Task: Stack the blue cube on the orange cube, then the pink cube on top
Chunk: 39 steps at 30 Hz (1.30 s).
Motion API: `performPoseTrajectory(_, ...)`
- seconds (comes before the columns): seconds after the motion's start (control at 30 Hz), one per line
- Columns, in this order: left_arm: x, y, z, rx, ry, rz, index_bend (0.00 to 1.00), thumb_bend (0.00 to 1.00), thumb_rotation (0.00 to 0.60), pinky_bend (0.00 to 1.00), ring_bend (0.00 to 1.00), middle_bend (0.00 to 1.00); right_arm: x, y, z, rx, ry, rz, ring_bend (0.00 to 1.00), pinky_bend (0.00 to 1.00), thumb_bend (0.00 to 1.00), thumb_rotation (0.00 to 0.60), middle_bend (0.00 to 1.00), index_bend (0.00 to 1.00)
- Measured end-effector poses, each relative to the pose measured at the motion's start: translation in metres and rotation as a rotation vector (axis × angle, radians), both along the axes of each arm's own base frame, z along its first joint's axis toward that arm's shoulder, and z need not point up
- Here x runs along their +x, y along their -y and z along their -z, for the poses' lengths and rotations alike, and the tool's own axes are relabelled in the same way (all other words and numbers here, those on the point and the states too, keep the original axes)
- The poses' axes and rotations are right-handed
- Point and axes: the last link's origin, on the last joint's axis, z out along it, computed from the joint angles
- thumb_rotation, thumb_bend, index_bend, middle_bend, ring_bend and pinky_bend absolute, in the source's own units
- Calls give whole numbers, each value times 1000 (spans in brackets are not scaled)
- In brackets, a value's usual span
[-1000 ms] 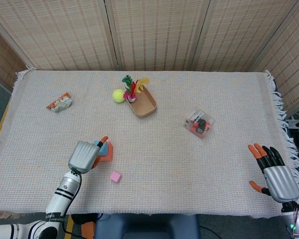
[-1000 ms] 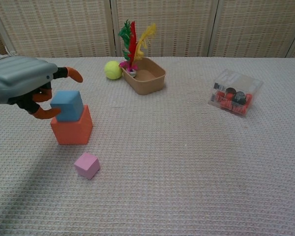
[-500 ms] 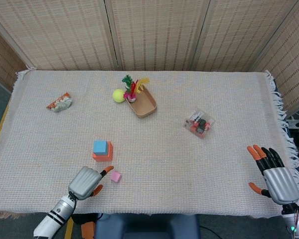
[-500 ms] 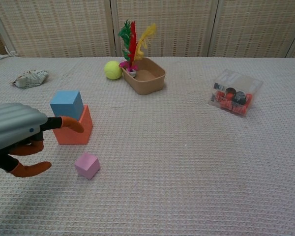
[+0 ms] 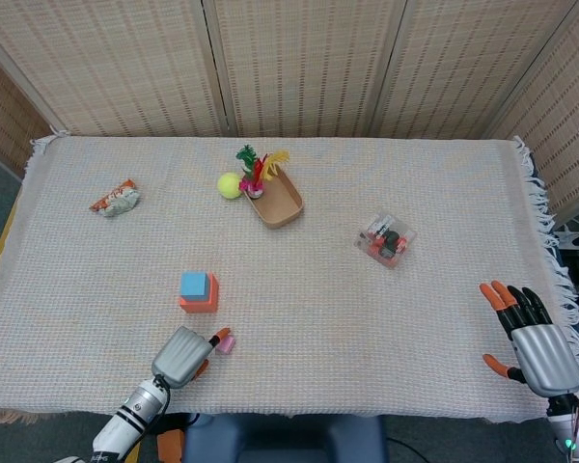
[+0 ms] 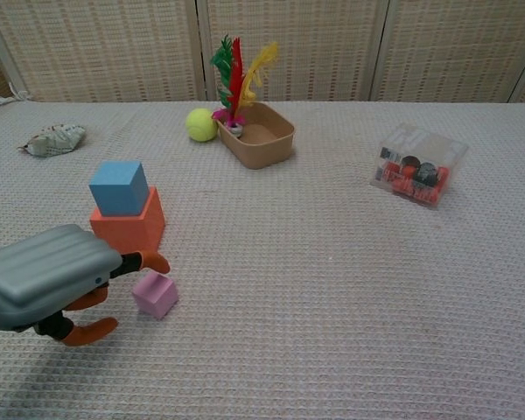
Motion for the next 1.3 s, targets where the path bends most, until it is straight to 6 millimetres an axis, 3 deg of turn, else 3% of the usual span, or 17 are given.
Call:
performPoseTrajectory(0.17, 3, -3, 6, 13, 5, 15, 212, 360, 600, 1000, 1000, 1000, 0, 0, -1, -1, -1, 7, 0, 0, 76, 600, 0, 0)
performPoseTrajectory(0.47, 3, -10, 11, 38, 1, 34, 496, 359, 600, 1000, 1000, 1000, -1, 0, -1, 4, -5, 15, 0, 0, 76, 600, 0, 0)
performPoseTrajectory(0.7, 7, -9, 4, 77, 57, 60, 578, 366, 600, 1000, 1000, 1000, -1, 0, -2, 4, -4, 15, 0, 0, 76, 600, 0, 0)
performPoseTrajectory(0.93, 8, -5, -22, 64, 147, -13, 569, 367, 600, 1000, 1000, 1000, -1, -1, -2, 2, 0, 7, 0, 0, 76, 600, 0, 0)
performPoseTrajectory(1.3, 25, -13, -97, 64, 194, -207, 554, 366, 600, 1000, 1000, 1000, 2, -2, 2, 19, -1, -1, 0, 0, 76, 600, 0, 0)
